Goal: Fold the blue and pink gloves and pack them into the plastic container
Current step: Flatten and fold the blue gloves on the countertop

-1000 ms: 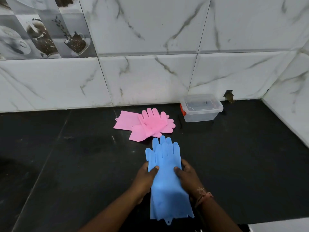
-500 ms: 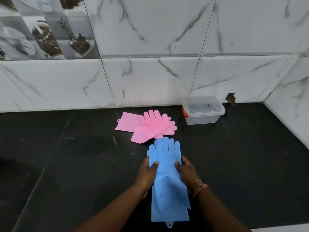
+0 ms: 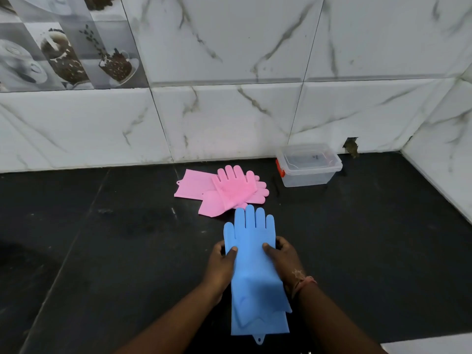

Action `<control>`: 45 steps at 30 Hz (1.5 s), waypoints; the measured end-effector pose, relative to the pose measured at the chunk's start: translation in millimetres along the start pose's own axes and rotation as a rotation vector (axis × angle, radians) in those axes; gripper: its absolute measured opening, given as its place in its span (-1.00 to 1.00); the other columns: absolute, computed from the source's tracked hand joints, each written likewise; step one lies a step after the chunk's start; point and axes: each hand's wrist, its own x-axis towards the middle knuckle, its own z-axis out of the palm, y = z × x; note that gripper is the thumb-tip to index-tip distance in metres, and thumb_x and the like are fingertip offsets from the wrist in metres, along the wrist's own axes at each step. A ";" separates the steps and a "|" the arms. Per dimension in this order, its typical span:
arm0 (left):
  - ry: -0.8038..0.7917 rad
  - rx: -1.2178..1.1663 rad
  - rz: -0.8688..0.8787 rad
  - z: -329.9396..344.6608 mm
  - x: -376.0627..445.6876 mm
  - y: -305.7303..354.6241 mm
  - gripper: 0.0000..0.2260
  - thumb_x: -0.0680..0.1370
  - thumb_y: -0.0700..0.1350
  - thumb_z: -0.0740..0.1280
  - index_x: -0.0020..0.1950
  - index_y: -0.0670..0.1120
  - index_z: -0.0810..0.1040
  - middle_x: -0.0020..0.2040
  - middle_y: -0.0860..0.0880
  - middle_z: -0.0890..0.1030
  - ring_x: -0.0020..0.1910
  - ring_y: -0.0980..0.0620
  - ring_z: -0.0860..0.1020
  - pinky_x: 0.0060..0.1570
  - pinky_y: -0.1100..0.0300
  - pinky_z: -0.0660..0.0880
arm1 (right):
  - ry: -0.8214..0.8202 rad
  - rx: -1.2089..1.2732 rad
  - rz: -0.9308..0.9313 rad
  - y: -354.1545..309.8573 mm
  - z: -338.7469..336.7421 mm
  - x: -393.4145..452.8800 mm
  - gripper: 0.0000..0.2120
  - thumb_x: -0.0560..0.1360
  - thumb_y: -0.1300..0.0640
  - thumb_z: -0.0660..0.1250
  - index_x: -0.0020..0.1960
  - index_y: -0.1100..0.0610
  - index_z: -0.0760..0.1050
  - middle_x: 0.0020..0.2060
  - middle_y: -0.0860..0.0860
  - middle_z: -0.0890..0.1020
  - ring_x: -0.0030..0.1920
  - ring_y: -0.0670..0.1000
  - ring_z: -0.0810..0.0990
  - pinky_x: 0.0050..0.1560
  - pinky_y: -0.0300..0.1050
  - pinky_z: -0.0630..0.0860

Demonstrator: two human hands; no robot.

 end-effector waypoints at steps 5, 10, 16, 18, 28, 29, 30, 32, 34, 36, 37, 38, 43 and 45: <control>0.041 0.069 0.022 -14.6 -13.0 -12.8 -0.44 0.64 0.01 0.36 0.59 -0.08 0.27 0.29 0.01 0.57 0.14 0.00 0.63 0.23 -0.05 0.59 | 0.028 -0.290 -0.091 -5.9 -2.9 -30.0 -0.66 0.49 -0.02 0.41 0.17 0.00 0.36 0.00 -0.06 0.61 -0.07 -0.13 0.61 -0.18 -0.25 0.51; -0.028 0.107 -0.126 -31.8 -37.0 -39.8 -0.43 0.55 -0.07 0.49 0.49 -0.11 0.33 0.06 -0.12 0.68 -0.07 -0.04 0.70 -0.13 0.10 0.60 | -0.016 -0.501 -0.055 11.2 -26.8 -62.6 -0.59 0.47 -0.07 0.43 0.16 -0.08 0.26 -0.14 -0.17 0.54 -0.18 -0.24 0.53 -0.31 -0.34 0.37; -0.098 0.236 -0.094 -31.4 -56.2 -41.9 -0.64 0.45 -0.29 0.56 0.14 -0.12 0.50 0.04 -0.30 0.66 -0.04 -0.19 0.69 -0.12 -0.07 0.67 | -0.095 -0.527 -0.044 13.6 -26.3 -68.0 -0.58 0.42 0.32 0.38 0.12 -0.09 0.36 -0.06 -0.01 0.64 -0.11 -0.03 0.65 -0.12 0.04 0.63; -0.104 0.239 -0.099 -34.3 -56.7 -37.0 -0.64 0.48 -0.33 0.52 0.20 -0.14 0.49 0.04 -0.28 0.66 -0.14 -0.08 0.67 -0.37 0.15 0.60 | -0.079 -0.584 -0.042 16.6 -24.9 -69.3 -0.57 0.42 0.30 0.38 0.15 -0.08 0.35 -0.14 -0.01 0.63 -0.15 -0.01 0.64 -0.14 0.04 0.63; -0.083 0.207 -0.094 -33.0 -60.5 -41.7 -0.75 0.47 -0.29 0.56 0.06 -0.21 0.57 -0.12 -0.19 0.68 -0.18 -0.08 0.71 -0.29 0.11 0.66 | 0.040 -0.762 -0.104 29.1 -25.7 -74.5 -0.66 0.47 0.20 0.39 0.20 0.02 0.41 -0.26 0.00 0.60 -0.25 -0.04 0.57 -0.25 -0.17 0.39; -0.080 0.227 -0.087 -31.8 -61.2 -42.9 -0.74 0.45 -0.27 0.58 0.05 -0.22 0.57 -0.17 -0.16 0.68 -0.22 -0.05 0.71 -0.31 0.13 0.66 | 0.042 -0.783 -0.106 28.8 -25.0 -74.8 -0.67 0.48 0.18 0.39 0.20 0.03 0.42 -0.21 0.02 0.61 -0.21 -0.01 0.58 -0.22 -0.18 0.38; -0.078 0.237 -0.081 -30.6 -61.7 -44.4 -0.74 0.44 -0.26 0.59 0.03 -0.23 0.57 -0.21 -0.14 0.68 -0.28 -0.01 0.71 -0.34 0.15 0.64 | 0.049 -0.801 -0.111 28.6 -24.3 -75.0 -0.68 0.48 0.18 0.39 0.20 0.03 0.44 -0.15 0.05 0.63 -0.16 0.01 0.58 -0.19 -0.19 0.38; -0.075 0.238 -0.075 -28.9 -62.4 -47.2 -0.73 0.43 -0.25 0.60 0.00 -0.25 0.57 -0.24 -0.16 0.69 -0.35 0.02 0.70 -0.37 0.16 0.64 | 0.067 -0.813 -0.138 28.7 -22.8 -76.3 -0.70 0.49 0.19 0.37 0.20 0.05 0.46 -0.10 0.08 0.64 -0.11 0.04 0.60 -0.16 -0.18 0.41; -0.061 0.229 -0.087 -27.7 -61.3 -48.7 -0.72 0.43 -0.24 0.60 -0.02 -0.28 0.55 -0.21 -0.23 0.70 -0.35 -0.03 0.70 -0.37 0.13 0.64 | 0.076 -0.823 -0.182 28.3 -21.6 -78.0 -0.72 0.51 0.22 0.34 0.21 0.07 0.47 -0.09 0.10 0.65 -0.07 0.08 0.62 -0.10 -0.13 0.49; -0.058 0.171 -0.134 -27.2 -59.9 -49.1 -0.74 0.45 -0.25 0.58 -0.02 -0.28 0.54 -0.23 -0.23 0.69 -0.38 -0.03 0.66 -0.40 0.13 0.63 | 0.085 -0.803 -0.192 29.4 -21.6 -78.6 -0.72 0.52 0.26 0.32 0.20 0.08 0.49 -0.08 0.11 0.65 -0.04 0.11 0.62 -0.07 -0.13 0.50; -0.062 0.137 -0.159 -26.9 -59.0 -49.1 -0.76 0.47 -0.25 0.57 -0.02 -0.26 0.54 -0.26 -0.21 0.68 -0.42 -0.02 0.64 -0.42 0.14 0.62 | 0.090 -0.778 -0.173 29.9 -22.5 -78.4 -0.73 0.53 0.27 0.30 0.20 0.08 0.49 -0.06 0.11 0.65 -0.02 0.11 0.62 -0.08 -0.15 0.48; -0.073 0.110 -0.178 -26.3 -58.5 -49.3 -0.78 0.49 -0.26 0.55 -0.01 -0.26 0.53 -0.28 -0.20 0.67 -0.44 0.00 0.61 -0.44 0.15 0.61 | 0.094 -0.756 -0.145 30.7 -23.7 -78.2 -0.73 0.53 0.28 0.29 0.20 0.07 0.49 -0.03 0.10 0.65 -0.01 0.11 0.62 -0.09 -0.16 0.45; -0.084 0.178 -0.195 -24.3 -58.9 -50.8 -0.74 0.49 -0.28 0.55 0.05 -0.33 0.53 -0.14 -0.37 0.68 -0.31 -0.14 0.63 -0.32 0.05 0.65 | 0.066 -0.810 -0.170 39.0 -26.2 -80.5 -0.56 0.49 0.40 0.21 0.30 0.09 0.43 0.04 0.12 0.64 0.04 0.05 0.60 -0.12 -0.29 0.35; -0.066 0.294 -0.132 -23.0 -59.2 -48.1 -0.73 0.46 -0.25 0.58 -0.01 -0.32 0.55 -0.14 -0.36 0.70 -0.32 -0.16 0.66 -0.32 0.05 0.65 | 0.052 -0.861 -0.222 38.8 -25.6 -80.7 -0.52 0.46 0.42 0.20 0.32 0.12 0.43 0.06 0.13 0.63 0.09 0.07 0.60 -0.07 -0.28 0.39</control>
